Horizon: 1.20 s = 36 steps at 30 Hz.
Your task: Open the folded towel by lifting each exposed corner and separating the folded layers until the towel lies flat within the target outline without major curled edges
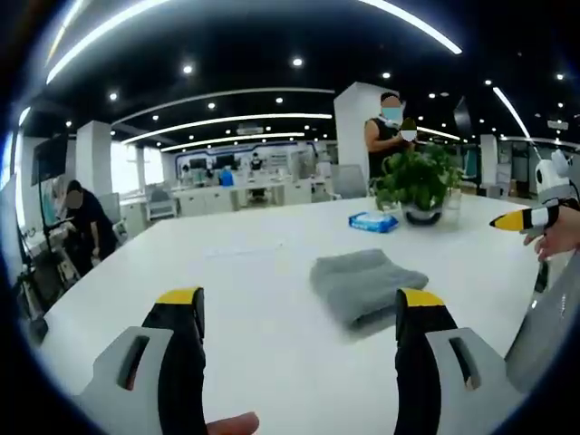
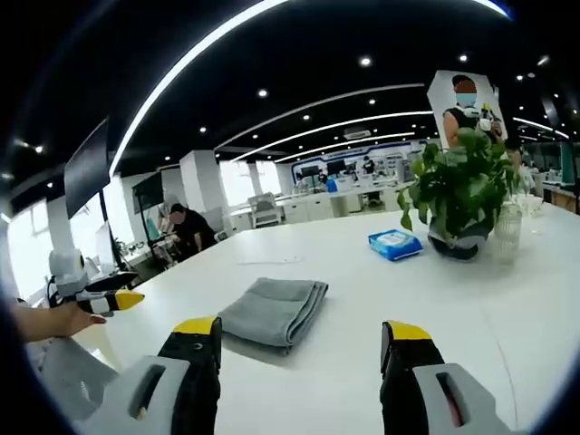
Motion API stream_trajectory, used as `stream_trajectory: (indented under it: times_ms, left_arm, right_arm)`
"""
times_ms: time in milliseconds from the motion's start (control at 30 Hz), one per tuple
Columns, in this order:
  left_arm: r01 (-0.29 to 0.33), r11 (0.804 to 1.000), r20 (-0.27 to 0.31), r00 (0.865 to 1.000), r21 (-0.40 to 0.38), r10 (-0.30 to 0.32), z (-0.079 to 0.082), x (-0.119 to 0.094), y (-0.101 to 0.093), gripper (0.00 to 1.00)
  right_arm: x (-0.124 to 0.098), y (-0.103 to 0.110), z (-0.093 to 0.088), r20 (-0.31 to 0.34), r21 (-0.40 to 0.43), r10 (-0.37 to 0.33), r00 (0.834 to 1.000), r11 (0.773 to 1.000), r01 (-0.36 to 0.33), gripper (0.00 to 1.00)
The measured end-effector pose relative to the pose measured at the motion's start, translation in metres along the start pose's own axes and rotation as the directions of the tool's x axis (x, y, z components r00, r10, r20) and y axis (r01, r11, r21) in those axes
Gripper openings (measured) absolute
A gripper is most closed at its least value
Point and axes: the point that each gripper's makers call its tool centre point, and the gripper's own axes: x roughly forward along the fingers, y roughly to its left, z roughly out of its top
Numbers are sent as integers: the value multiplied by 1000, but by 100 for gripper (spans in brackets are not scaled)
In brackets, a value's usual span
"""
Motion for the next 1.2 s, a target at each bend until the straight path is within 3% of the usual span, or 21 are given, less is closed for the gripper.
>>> stream_trajectory:
  times_ms: [1200]
  left_arm:
    - [4,1000,-8,1000,16,-3,-1,1,0,84]
  right_arm:
    - [1,-1,-2,-11,-8,0,1000,1000,0,70]
